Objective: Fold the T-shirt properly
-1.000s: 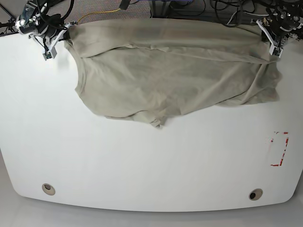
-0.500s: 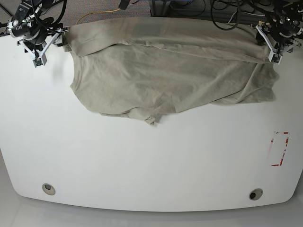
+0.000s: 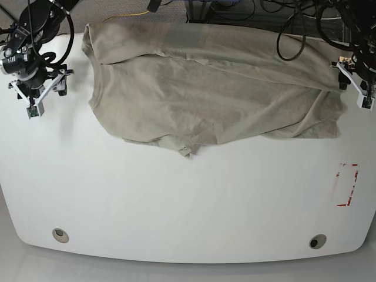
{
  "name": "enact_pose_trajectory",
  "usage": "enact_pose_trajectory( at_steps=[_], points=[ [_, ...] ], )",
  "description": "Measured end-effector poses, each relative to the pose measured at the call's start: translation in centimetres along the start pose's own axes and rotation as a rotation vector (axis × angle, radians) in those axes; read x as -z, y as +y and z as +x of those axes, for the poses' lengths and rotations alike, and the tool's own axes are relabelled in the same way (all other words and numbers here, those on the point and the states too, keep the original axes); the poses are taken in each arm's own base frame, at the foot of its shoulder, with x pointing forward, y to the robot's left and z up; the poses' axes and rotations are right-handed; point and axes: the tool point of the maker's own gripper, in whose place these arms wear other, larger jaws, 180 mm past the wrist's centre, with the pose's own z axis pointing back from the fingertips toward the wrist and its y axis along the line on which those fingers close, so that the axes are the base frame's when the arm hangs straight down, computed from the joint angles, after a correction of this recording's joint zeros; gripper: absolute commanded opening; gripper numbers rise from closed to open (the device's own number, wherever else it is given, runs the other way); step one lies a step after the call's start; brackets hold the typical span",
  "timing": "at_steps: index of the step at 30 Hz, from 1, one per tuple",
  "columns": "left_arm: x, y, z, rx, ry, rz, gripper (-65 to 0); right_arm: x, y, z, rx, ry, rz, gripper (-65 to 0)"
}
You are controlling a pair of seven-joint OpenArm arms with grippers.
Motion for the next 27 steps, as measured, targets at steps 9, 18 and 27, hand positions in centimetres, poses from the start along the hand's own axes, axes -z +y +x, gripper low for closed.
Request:
enact_pose_trajectory(
  at_steps=[9,18,27],
  points=[
    [-0.3,1.2,1.0,0.002,-0.023,0.028,-33.3,6.0,3.9,5.1,0.022,-0.014,0.206,-24.9],
    [-0.4,2.2,2.7,-0.023,-0.072,0.055,-33.1,11.1,6.9,8.6,0.085,-0.011,0.369,-25.0],
    [-0.4,3.0,5.3,-0.038,-0.136,0.075,-32.4,13.0,8.7,9.2,0.154,-0.015,0.450,-25.0]
  ],
)
